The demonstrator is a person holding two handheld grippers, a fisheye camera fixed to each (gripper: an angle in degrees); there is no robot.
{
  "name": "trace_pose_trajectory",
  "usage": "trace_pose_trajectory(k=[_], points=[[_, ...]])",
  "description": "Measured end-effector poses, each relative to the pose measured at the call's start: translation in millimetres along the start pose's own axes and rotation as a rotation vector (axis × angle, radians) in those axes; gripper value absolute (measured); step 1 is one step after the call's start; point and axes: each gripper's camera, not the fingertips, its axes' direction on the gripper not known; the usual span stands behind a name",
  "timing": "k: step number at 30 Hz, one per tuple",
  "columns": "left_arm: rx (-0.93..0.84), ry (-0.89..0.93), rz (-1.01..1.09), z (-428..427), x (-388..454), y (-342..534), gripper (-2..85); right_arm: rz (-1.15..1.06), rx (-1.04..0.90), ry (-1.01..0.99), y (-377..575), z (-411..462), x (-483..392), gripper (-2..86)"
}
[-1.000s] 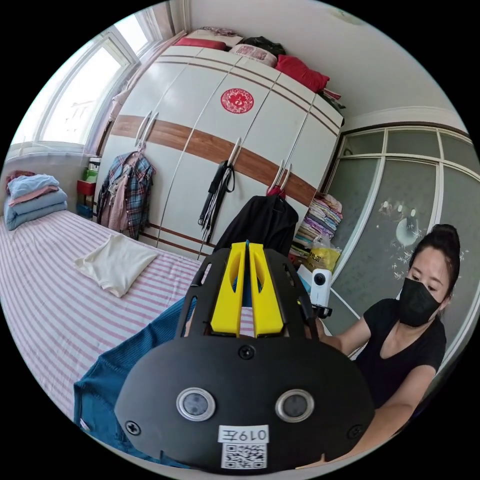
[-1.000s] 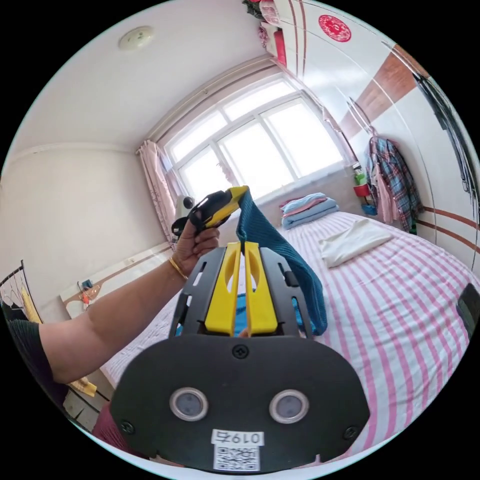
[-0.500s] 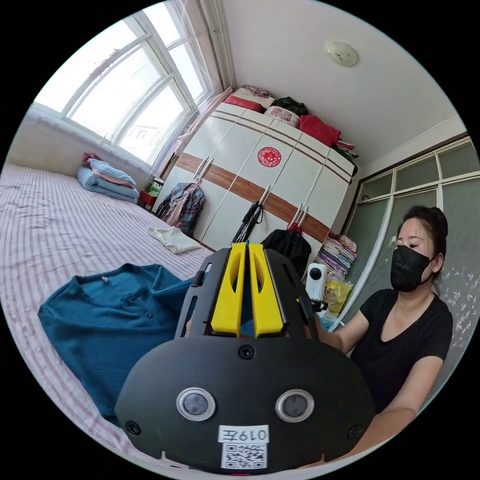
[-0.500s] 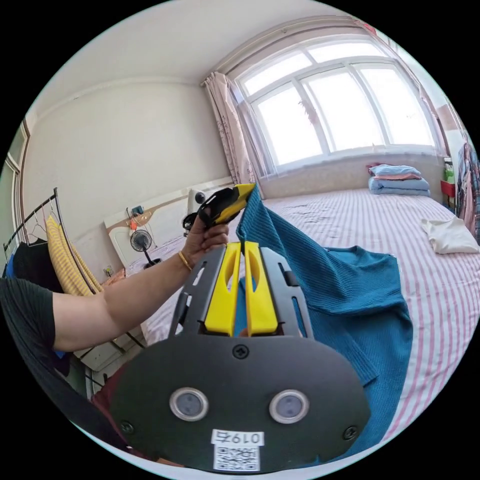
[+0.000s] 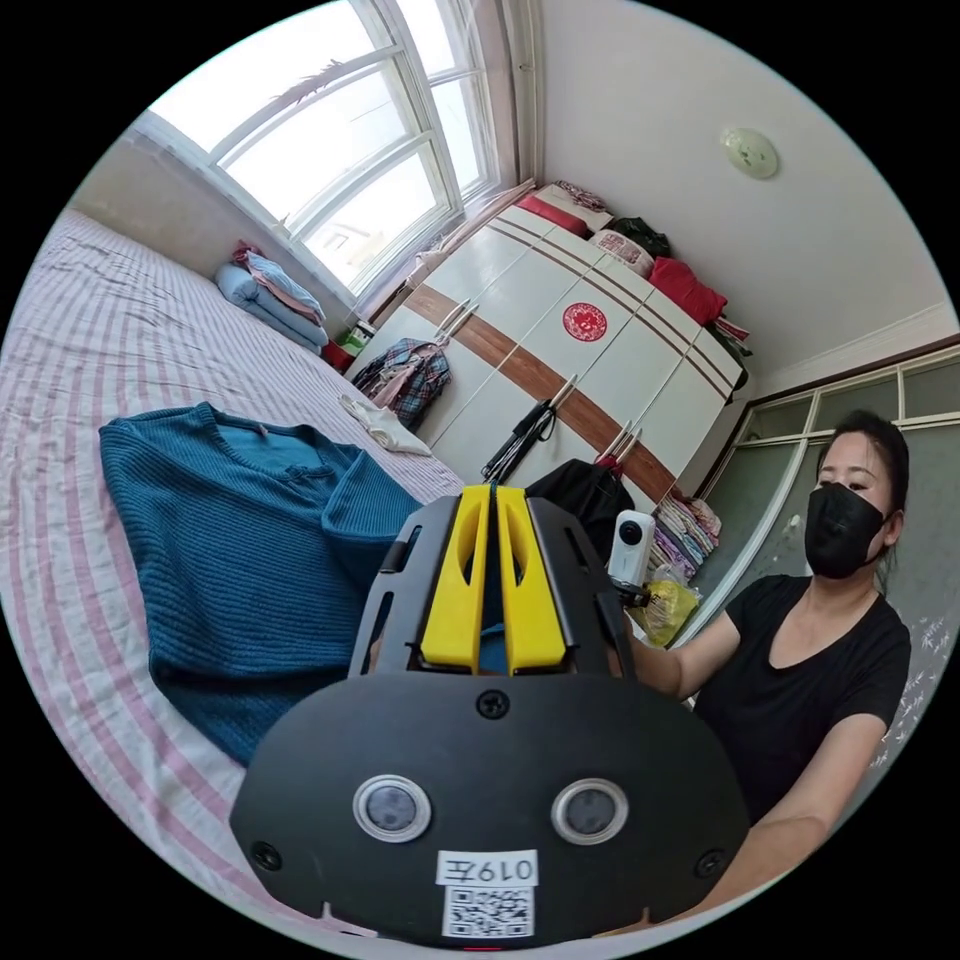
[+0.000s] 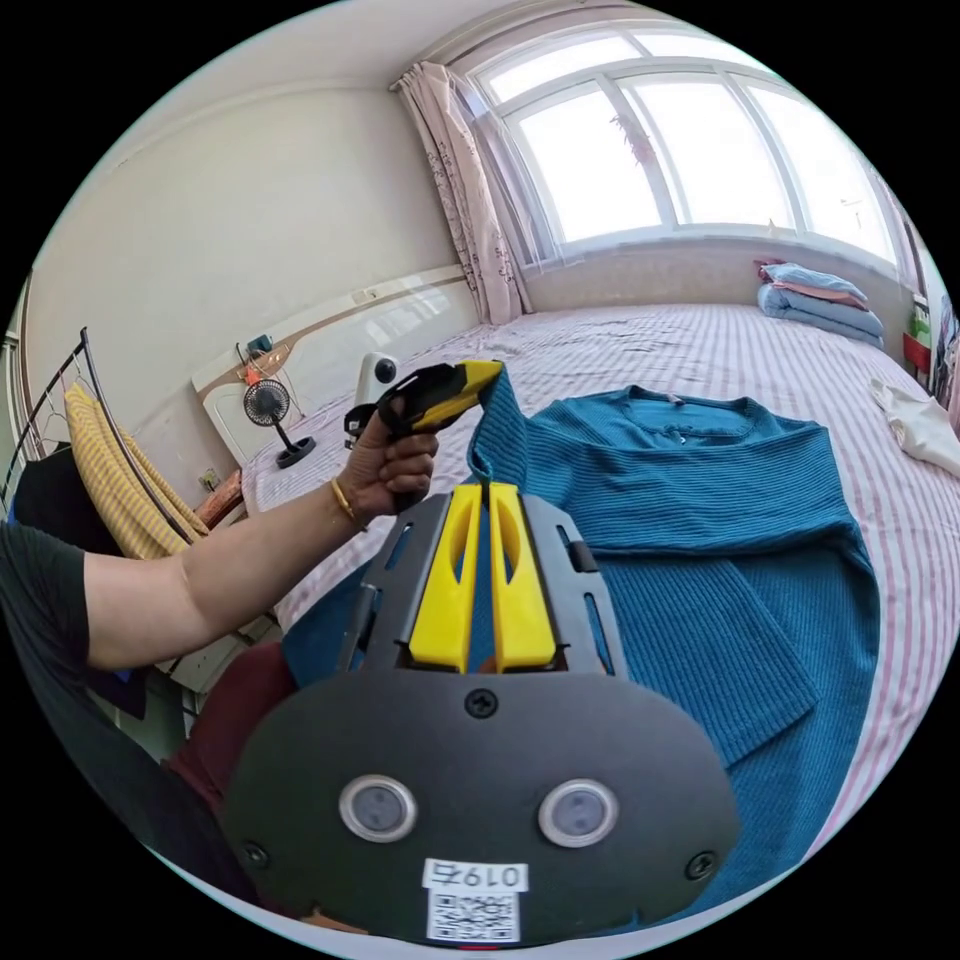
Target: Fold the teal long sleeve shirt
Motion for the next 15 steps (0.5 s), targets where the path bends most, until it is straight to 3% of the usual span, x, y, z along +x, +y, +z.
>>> trace_pose_trajectory(k=[15], points=[[0.089, -0.169, -0.174, -180.7, -0.9, 93.1, 1.2, -0.080, -0.240, -0.049, -107.3, 60.8, -67.6, 0.3]])
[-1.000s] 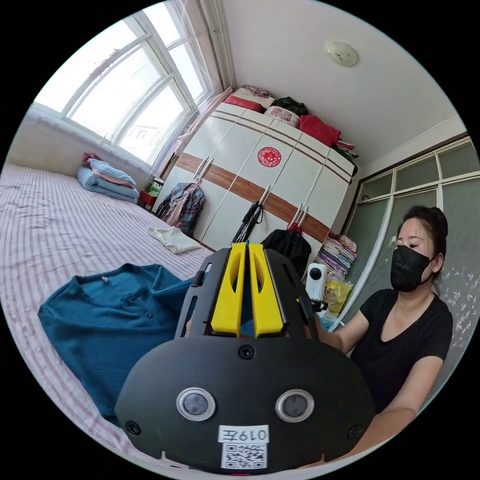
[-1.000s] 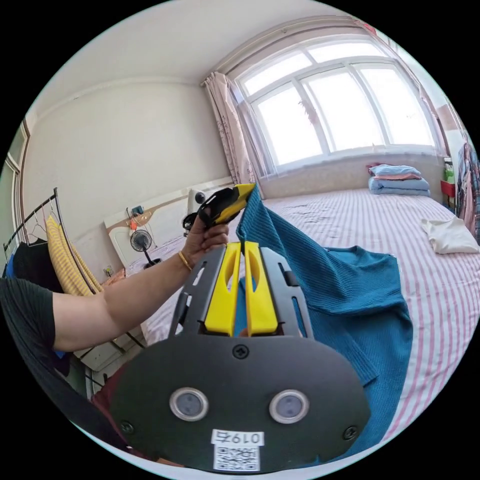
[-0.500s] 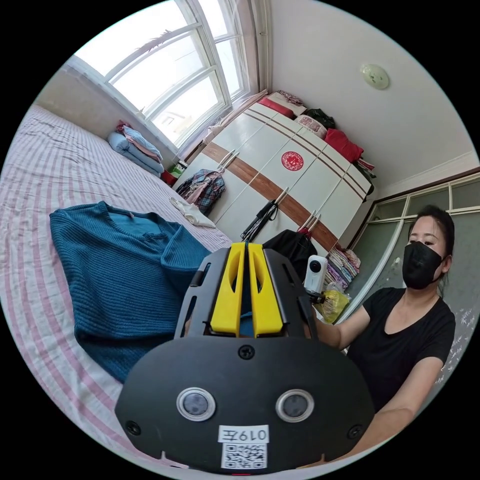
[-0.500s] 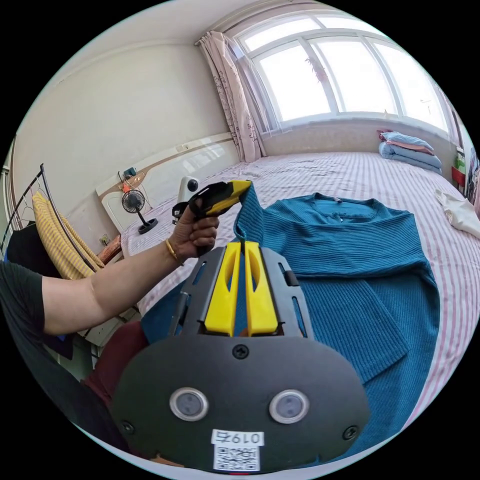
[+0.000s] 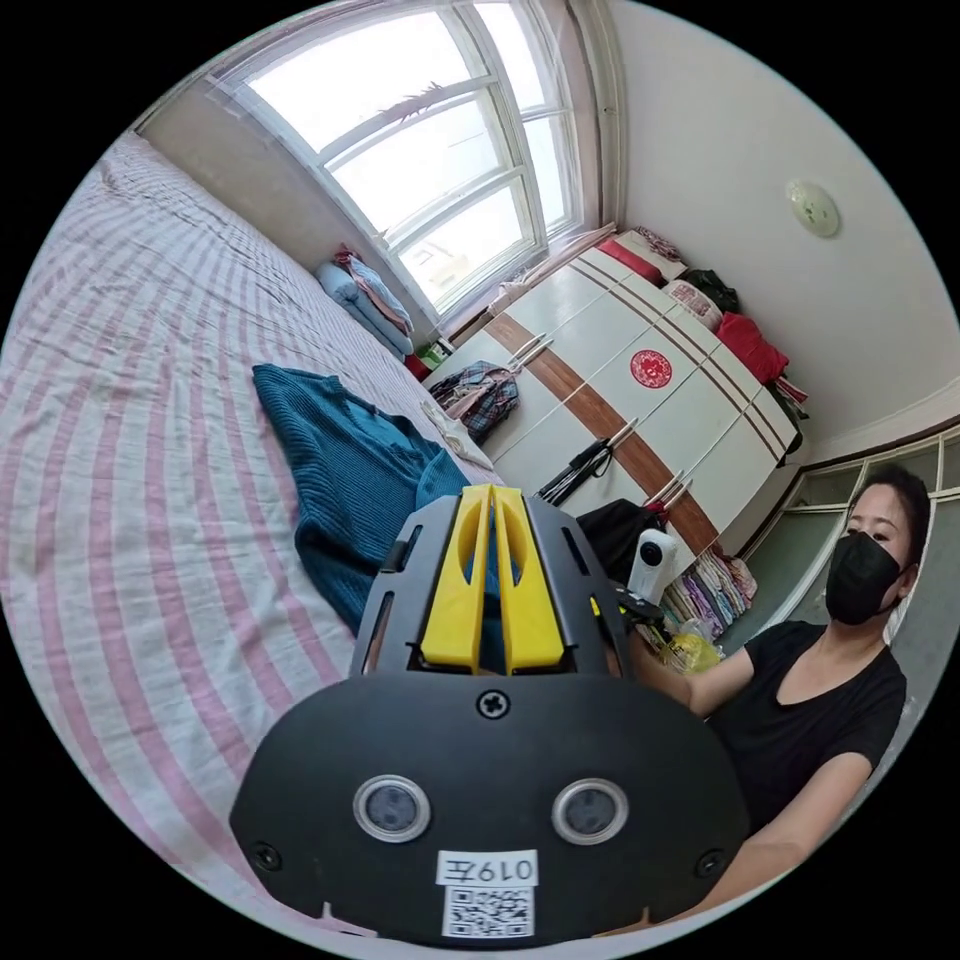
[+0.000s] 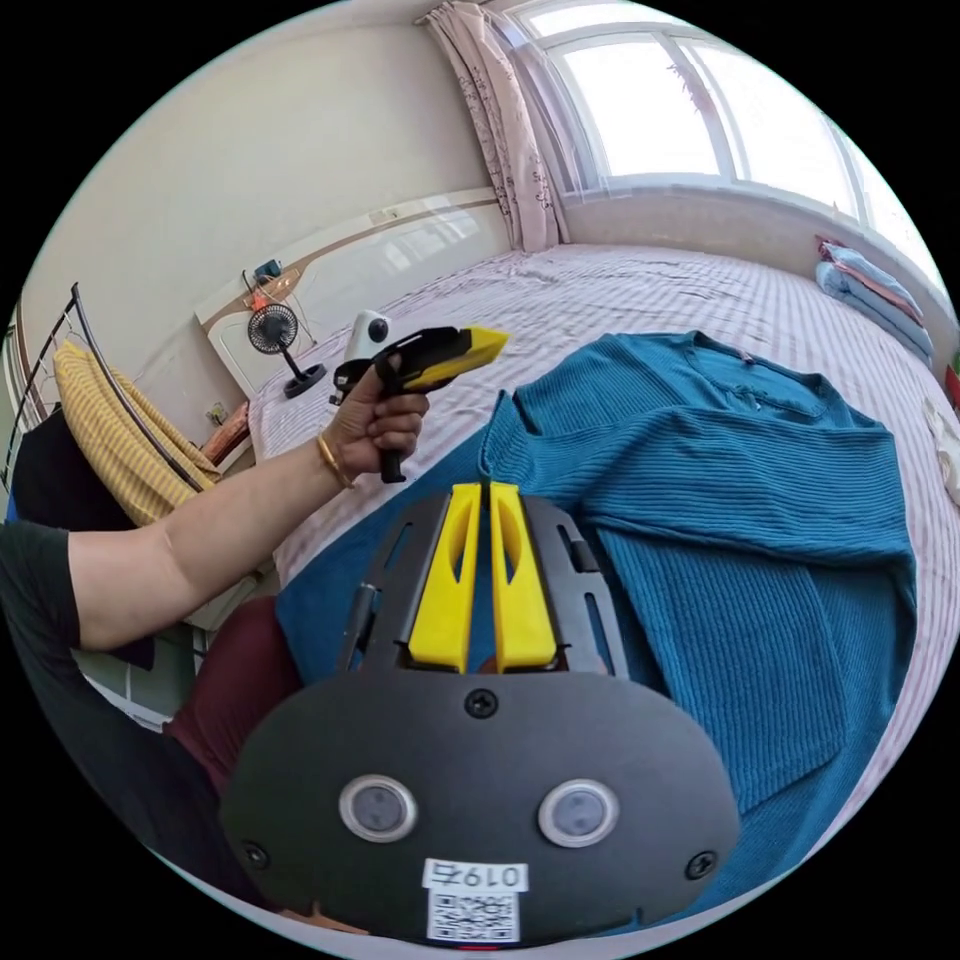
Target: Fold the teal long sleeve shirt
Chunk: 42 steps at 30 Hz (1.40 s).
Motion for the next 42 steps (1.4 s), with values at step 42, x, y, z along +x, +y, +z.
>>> trace_pose_trajectory(k=[42], points=[[-0.456, -0.723, 0.361, 14.7, 223.7, 185.7, 8.9, -0.888, -0.322, 0.901, -138.6, -43.4, -358.3, 5.3]])
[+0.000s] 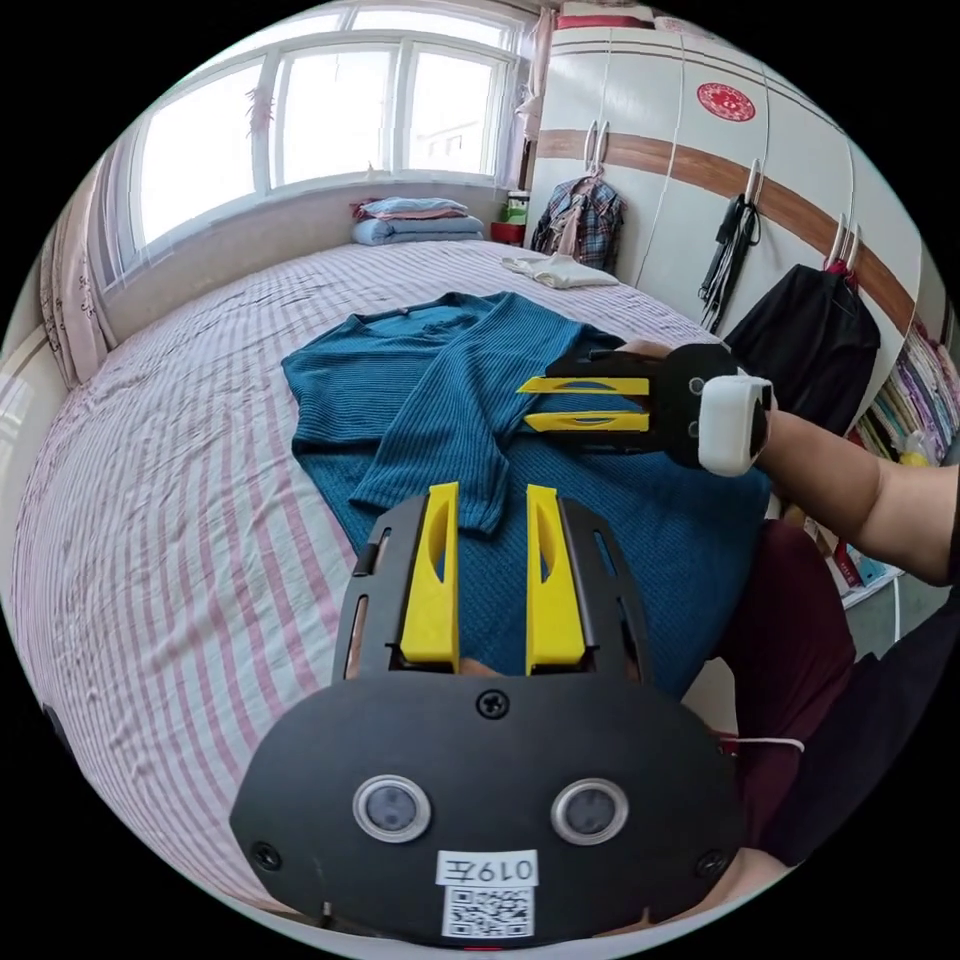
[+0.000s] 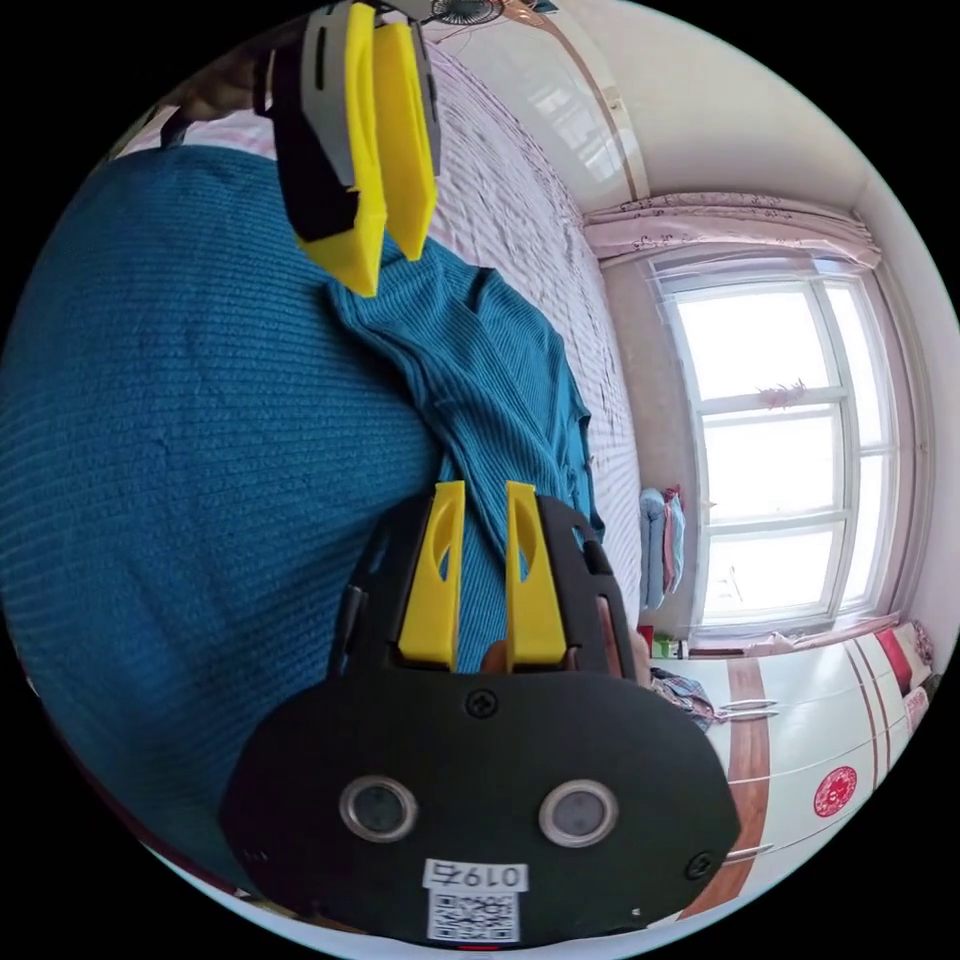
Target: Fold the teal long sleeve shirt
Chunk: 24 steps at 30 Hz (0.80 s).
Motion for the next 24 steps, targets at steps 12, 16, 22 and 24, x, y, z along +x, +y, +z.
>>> trace_pose_trajectory(k=[12, 16, 22, 24], points=[[-0.136, 0.018, -0.057, 19.7, -5.4, 8.4, 7.3, 0.034, 0.076, 0.004, -1.6, -83.6, 9.0, -0.2], [-0.115, 0.075, -0.077, 15.3, -13.3, 15.0, 6.8, -0.015, 0.017, 0.005, -2.1, -82.4, -4.2, 1.0], [-0.141, 0.012, -0.197, 10.8, -36.8, 30.5, 5.9, 0.013, 0.062, 0.030, -8.1, -113.3, -10.4, 6.2], [-0.073, -0.009, -0.286, -0.6, -50.9, 39.2, 5.7, -0.002, 0.124, 0.014, -14.8, -132.4, -16.3, 6.6]])
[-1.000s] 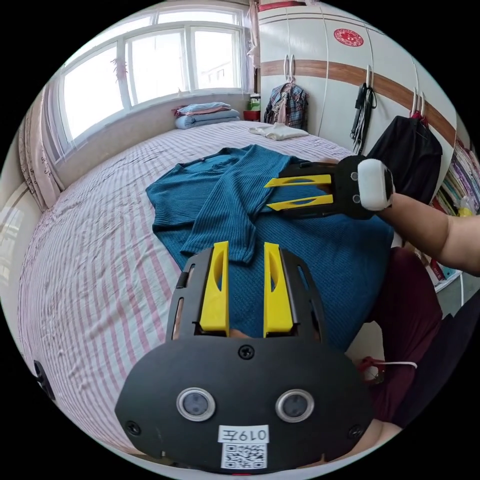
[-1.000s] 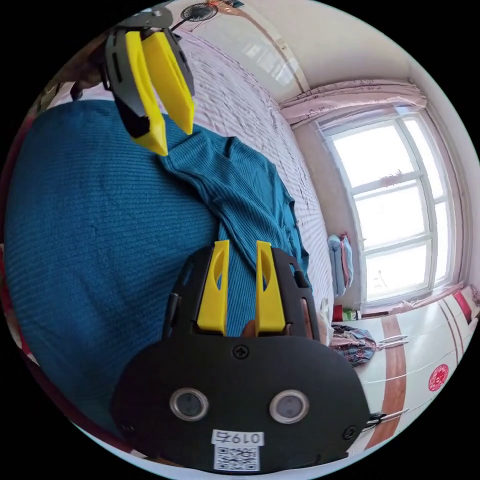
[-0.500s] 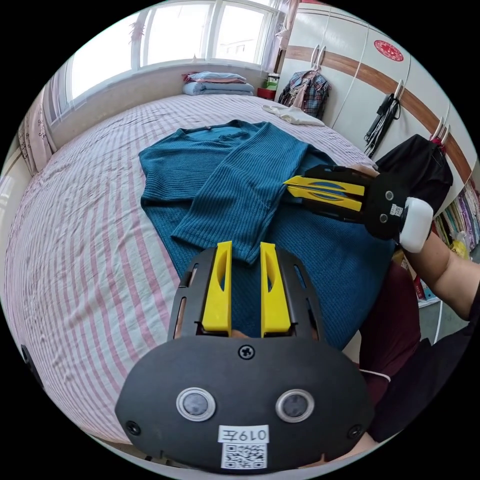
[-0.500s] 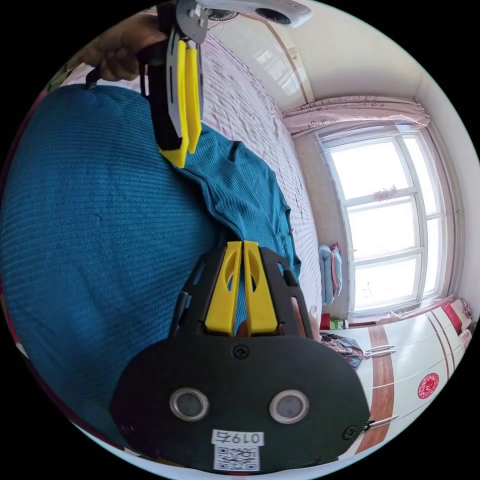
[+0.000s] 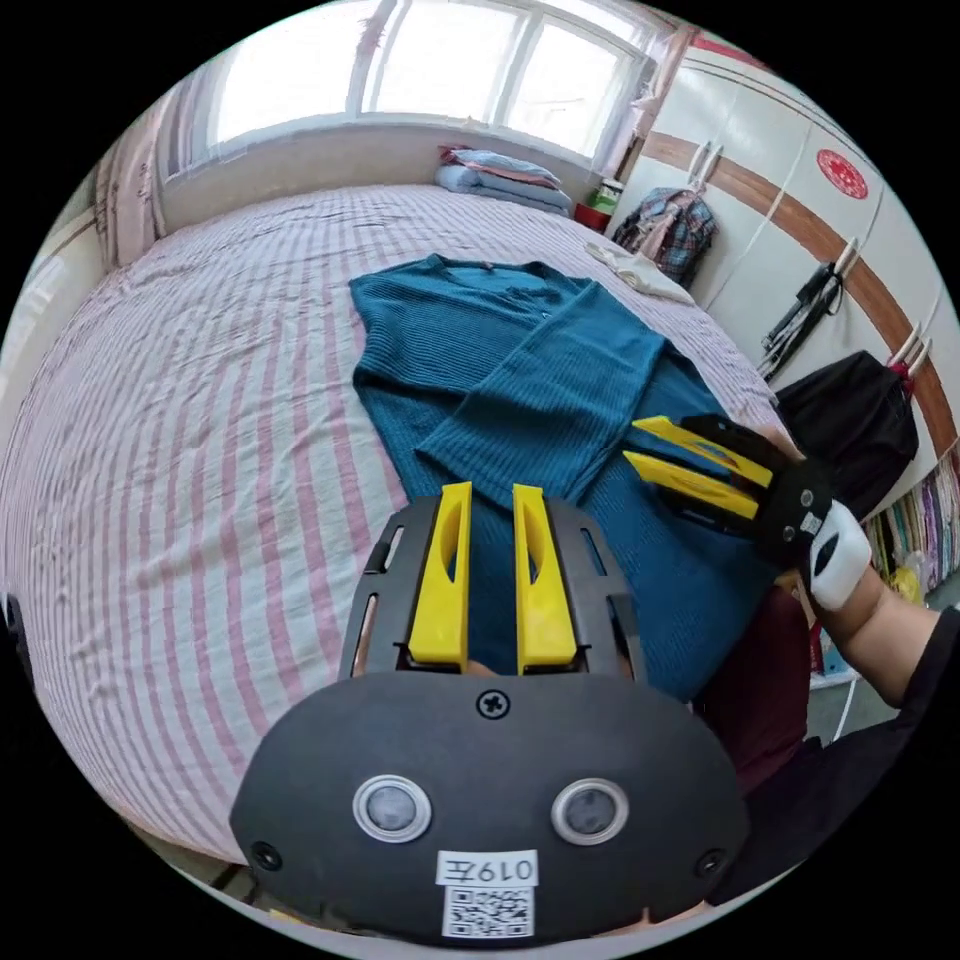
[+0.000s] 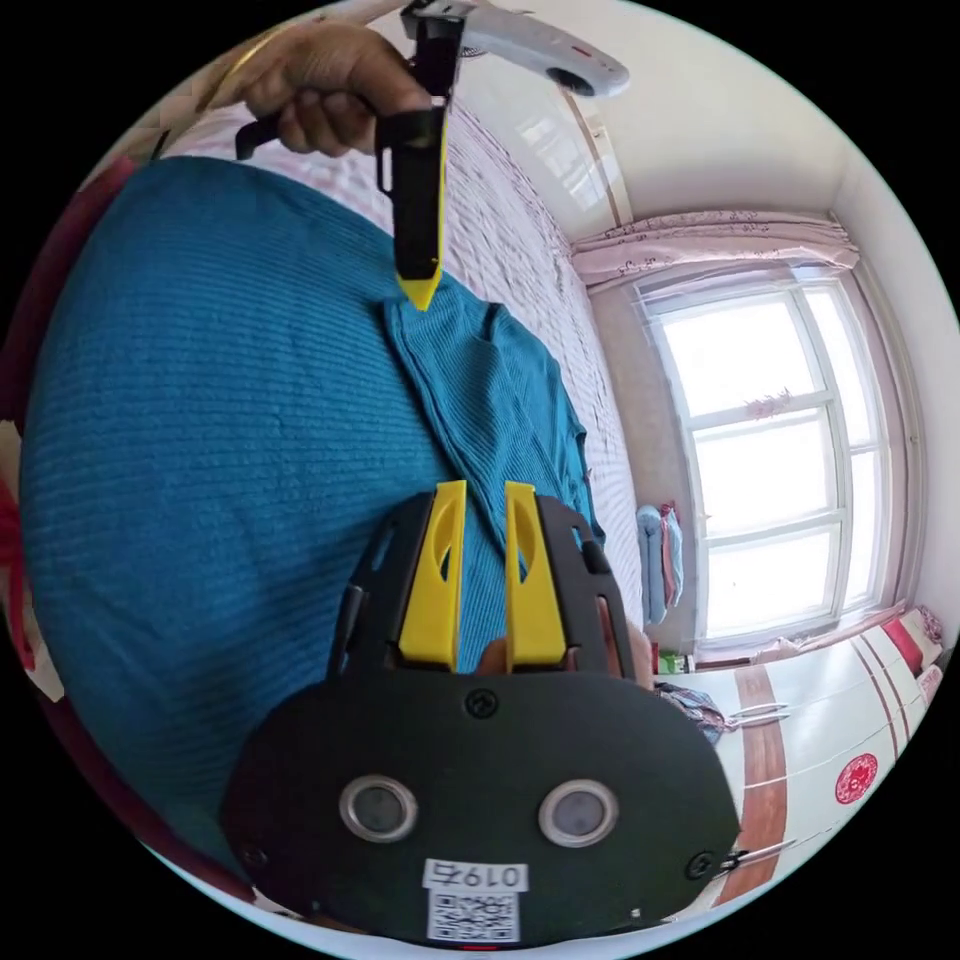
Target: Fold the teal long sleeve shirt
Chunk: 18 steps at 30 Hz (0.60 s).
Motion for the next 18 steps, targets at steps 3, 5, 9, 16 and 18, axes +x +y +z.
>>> trace_pose_trajectory(k=[3, 5, 9, 16, 18], points=[[0.146, 0.165, -0.095, -17.8, -24.9, 11.1, 5.8, -0.067, 0.059, 0.003, -20.9, -17.3, -17.3, 6.7], [0.223, 0.289, -0.125, -23.5, -37.8, 18.2, 6.0, -0.081, 0.087, -0.018, -30.8, -21.4, -23.1, 6.7], [0.196, 0.253, -0.151, -19.4, -44.8, 19.5, 7.1, -0.120, 0.107, -0.035, -43.3, -20.4, -35.7, 6.2], [0.061, 0.184, -0.204, 3.9, -47.8, 13.2, 8.6, -0.095, 0.089, -0.020, -58.0, -2.1, -44.4, 2.0], [0.026, 0.204, -0.219, 11.3, -49.4, 12.2, 8.5, -0.069, 0.096, -0.031, -55.5, -0.9, -44.7, 0.7]])
